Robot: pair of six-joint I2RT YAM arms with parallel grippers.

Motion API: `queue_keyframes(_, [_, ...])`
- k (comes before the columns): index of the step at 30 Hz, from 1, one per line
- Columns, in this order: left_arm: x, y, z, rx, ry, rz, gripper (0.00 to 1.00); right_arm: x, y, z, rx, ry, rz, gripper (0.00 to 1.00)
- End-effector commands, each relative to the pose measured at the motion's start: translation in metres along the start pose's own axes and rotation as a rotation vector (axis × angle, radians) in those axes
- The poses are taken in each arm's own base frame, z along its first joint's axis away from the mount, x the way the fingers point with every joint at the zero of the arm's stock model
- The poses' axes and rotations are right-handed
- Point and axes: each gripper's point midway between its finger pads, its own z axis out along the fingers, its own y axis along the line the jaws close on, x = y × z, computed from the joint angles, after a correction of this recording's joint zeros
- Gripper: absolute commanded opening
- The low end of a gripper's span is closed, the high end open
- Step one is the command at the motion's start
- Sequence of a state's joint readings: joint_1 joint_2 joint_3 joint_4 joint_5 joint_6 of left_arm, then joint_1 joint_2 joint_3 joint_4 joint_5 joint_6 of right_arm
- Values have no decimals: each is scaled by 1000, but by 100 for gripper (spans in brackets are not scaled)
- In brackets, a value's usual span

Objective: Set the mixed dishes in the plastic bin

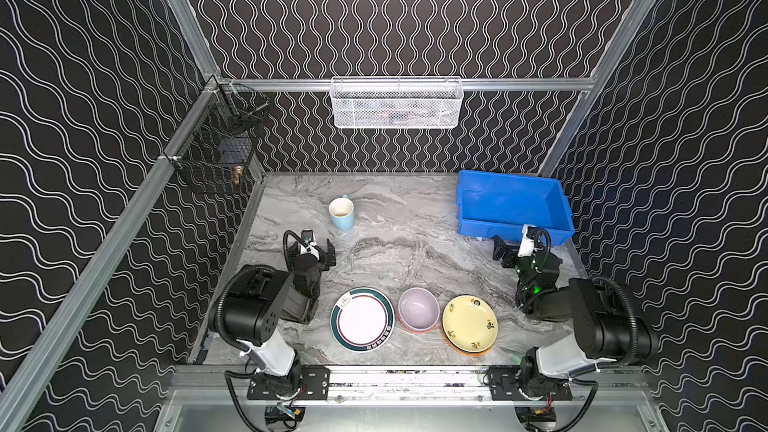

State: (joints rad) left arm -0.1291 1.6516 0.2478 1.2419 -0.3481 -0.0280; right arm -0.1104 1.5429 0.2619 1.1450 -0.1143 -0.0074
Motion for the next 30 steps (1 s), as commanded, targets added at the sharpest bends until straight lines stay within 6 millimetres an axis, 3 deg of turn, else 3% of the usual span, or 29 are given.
queue_keyframes(1, [-14,-1,-8,-39,-73,12,99,-9,0,1,6,-30,3,99])
queue_keyframes(11, [-17,-2,-14,-43,-103,26,99,-8,0,2,14,-17,1,99])
queue_keyframes(30, [-12,1,-3,-32,-54,2,99,-8,0,1,14,-29,3,99])
